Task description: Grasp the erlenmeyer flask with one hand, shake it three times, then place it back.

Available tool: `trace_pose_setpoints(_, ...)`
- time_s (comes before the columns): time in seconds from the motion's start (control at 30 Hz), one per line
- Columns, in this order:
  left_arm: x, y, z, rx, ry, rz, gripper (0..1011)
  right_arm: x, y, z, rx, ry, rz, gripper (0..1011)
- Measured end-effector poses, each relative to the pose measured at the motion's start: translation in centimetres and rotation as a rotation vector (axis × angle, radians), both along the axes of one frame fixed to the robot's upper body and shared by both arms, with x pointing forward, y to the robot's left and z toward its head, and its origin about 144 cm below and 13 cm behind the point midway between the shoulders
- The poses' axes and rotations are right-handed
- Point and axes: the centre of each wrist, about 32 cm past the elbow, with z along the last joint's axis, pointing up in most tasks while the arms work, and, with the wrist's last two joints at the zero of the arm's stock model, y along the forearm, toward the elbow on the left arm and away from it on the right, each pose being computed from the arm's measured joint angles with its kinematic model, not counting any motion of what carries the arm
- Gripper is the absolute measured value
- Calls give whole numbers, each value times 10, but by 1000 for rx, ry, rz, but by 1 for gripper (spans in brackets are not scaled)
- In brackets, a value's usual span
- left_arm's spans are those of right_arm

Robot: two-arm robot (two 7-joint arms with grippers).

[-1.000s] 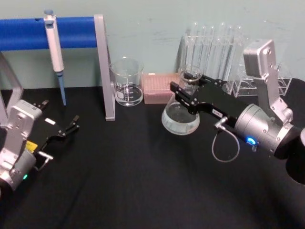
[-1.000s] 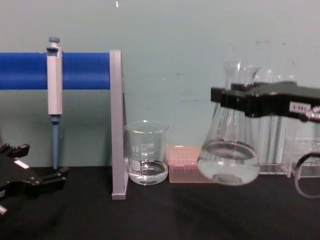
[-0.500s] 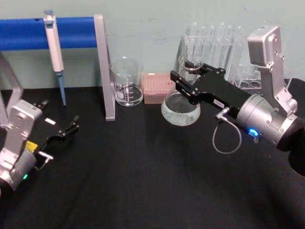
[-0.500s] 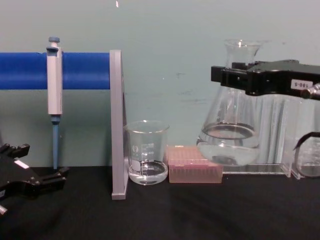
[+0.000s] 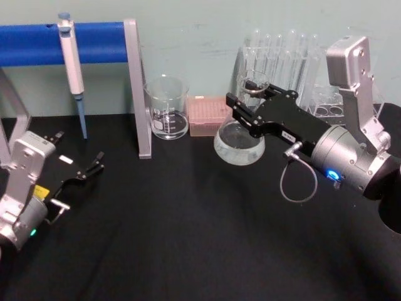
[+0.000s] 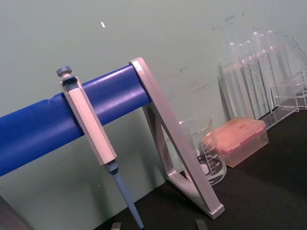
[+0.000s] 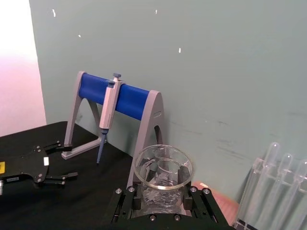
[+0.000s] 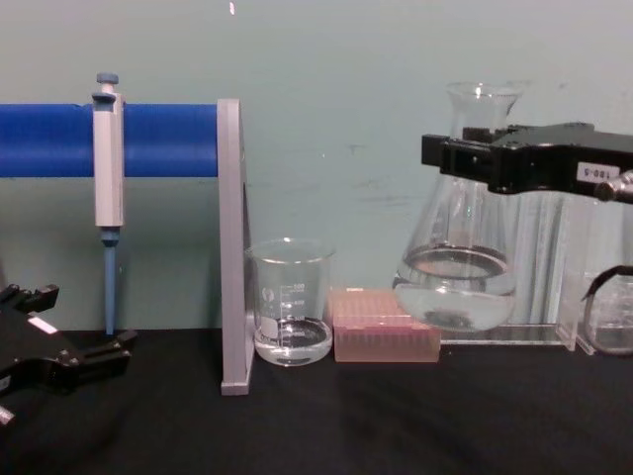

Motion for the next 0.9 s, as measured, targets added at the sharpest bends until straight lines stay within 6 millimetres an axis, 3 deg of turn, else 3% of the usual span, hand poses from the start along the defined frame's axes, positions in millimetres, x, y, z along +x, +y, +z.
trace_pose_setpoints(0.9, 0, 0, 0, 0, 0, 0, 1001, -26, 27, -6, 17, 53, 246, 451)
